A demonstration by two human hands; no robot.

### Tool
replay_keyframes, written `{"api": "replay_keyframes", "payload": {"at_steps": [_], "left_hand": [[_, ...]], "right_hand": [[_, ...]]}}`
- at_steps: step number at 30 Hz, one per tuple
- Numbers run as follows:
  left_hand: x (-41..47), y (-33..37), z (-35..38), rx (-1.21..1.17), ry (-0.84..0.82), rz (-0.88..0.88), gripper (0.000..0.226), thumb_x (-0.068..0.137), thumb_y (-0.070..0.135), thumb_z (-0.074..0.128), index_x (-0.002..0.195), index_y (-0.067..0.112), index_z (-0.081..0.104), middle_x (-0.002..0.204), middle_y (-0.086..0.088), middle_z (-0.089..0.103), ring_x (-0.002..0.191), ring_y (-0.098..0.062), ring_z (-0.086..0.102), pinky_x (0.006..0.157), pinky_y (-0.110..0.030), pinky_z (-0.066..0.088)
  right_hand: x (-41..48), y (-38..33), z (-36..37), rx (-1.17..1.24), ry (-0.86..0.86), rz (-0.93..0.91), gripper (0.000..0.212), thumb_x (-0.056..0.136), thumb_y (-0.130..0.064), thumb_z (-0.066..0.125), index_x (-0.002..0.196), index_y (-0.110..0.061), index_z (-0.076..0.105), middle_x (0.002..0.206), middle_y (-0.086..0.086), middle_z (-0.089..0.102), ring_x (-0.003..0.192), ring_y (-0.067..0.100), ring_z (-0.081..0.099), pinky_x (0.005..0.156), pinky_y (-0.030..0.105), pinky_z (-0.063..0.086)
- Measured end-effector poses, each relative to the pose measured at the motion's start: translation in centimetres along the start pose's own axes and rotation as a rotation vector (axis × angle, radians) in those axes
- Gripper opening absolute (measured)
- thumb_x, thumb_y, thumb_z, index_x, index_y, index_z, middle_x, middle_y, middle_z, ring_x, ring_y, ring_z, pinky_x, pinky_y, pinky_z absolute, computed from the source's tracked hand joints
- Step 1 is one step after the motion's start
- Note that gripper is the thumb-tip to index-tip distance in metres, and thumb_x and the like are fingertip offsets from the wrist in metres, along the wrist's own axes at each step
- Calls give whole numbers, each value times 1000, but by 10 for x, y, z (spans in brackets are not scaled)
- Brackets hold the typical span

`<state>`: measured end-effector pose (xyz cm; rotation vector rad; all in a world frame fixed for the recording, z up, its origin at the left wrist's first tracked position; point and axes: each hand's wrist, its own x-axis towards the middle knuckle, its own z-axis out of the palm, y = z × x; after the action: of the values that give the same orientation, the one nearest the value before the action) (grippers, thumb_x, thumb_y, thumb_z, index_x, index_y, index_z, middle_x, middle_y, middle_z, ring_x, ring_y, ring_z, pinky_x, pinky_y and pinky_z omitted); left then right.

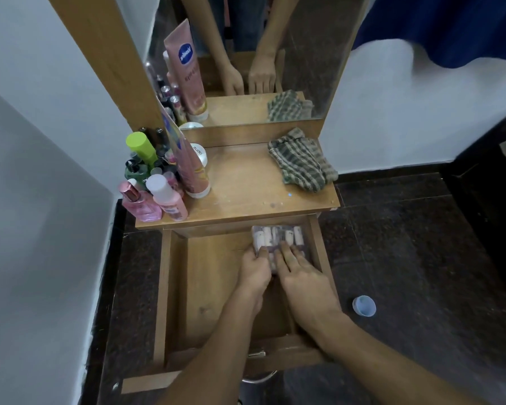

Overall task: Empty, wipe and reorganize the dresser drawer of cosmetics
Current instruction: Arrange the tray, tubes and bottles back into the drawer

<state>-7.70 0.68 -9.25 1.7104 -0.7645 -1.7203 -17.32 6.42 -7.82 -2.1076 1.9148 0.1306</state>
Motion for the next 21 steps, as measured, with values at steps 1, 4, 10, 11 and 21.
{"api": "replay_keyframes", "payload": {"at_steps": [1,4,10,11,21], "left_hand": [[0,-2,2,35,15,20,21,108,20,45,117,19,64,102,-1,74,91,-12,72,80,-26,57],[1,-6,4,413,169,160,22,105,28,50,119,23,66,107,-1,70,103,-23,67,88,-33,51],[-2,1,6,745,344,224,23,98,30,60,116,25,73,115,-8,63,110,-25,57,81,-25,37],[-3,2,4,768,342,222,24,98,30,59,118,25,73,117,-9,63,111,-25,57,84,-26,39],[-9,12,-16,624,217,155,23,102,30,54,114,20,71,113,-4,72,109,-24,65,94,-35,51]], "right_hand": [[0,0,1,1,-2,8,66,104,-6,38,162,-7,8,171,15,4,157,28,13,125,37,26],[0,1,1,1,-20,51,61,105,-8,39,162,-8,17,170,15,10,156,29,20,119,39,38],[4,5,4,-33,-47,89,57,106,-10,37,161,-8,21,169,16,13,156,29,20,115,39,42],[5,6,5,-36,-48,91,57,106,-11,37,161,-8,20,170,15,12,156,28,19,116,38,42],[12,-12,-49,238,357,92,45,92,-18,61,136,-15,63,142,5,58,120,24,62,93,35,54]]}}
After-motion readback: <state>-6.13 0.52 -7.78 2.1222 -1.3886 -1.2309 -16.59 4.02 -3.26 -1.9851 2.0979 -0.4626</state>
